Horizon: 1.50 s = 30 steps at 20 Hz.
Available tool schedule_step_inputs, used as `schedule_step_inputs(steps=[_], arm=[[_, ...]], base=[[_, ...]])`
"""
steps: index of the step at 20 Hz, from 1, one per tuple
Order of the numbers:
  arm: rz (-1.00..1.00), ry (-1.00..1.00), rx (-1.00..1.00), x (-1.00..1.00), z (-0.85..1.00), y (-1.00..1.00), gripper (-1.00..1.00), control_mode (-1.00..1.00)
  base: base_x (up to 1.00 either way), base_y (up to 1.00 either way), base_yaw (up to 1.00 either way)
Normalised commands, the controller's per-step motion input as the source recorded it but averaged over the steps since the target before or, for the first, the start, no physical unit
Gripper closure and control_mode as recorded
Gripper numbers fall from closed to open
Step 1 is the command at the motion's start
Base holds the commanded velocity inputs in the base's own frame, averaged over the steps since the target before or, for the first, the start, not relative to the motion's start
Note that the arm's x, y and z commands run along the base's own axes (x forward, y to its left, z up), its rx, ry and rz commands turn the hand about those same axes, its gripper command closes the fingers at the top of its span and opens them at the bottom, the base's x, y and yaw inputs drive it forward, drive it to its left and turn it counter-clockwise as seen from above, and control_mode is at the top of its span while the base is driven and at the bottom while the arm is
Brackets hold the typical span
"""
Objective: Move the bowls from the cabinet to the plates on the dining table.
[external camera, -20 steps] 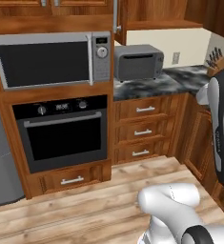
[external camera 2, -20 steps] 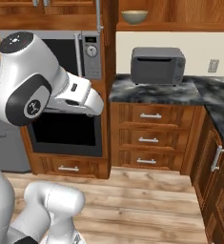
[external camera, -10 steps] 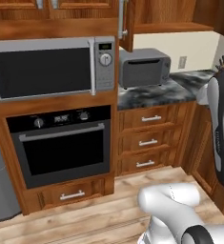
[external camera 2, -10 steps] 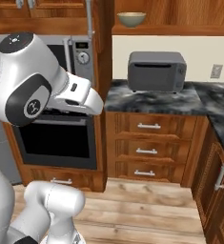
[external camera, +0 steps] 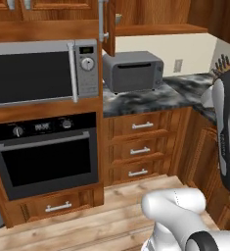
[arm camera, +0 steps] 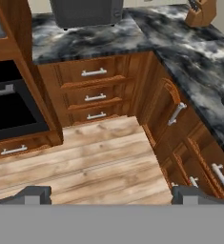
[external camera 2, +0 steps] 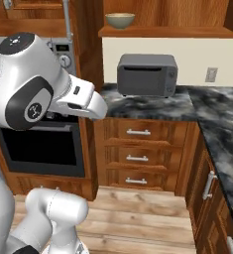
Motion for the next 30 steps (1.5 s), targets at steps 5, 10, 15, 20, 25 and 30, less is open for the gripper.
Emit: schedule_step_inputs(steps=[5, 10, 15, 20, 25, 30], arm=[[0.0, 0.0, 0.0, 0.0, 0.0, 0.0, -1.0, 1.0], [0.0, 0.0, 0.0, 0.0, 0.0, 0.0, -1.0, 1.0], [0.0, 0.0, 0.0, 0.0, 0.0, 0.0, -1.0, 1.0], [0.0, 0.0, 0.0, 0.0, 0.0, 0.0, -1.0, 1.0], [0.0, 0.0, 0.0, 0.0, 0.0, 0.0, -1.0, 1.0], [0.0, 0.0, 0.0, 0.0, 0.0, 0.0, -1.0, 1.0]], base=[[0.02, -0.54, 0.0], [0.45, -0.14, 0.02], [0.62, -0.08, 0.03], [0.57, -0.28, 0.04], [0.46, -0.31, 0.06], [0.37, -0.23, 0.1]])
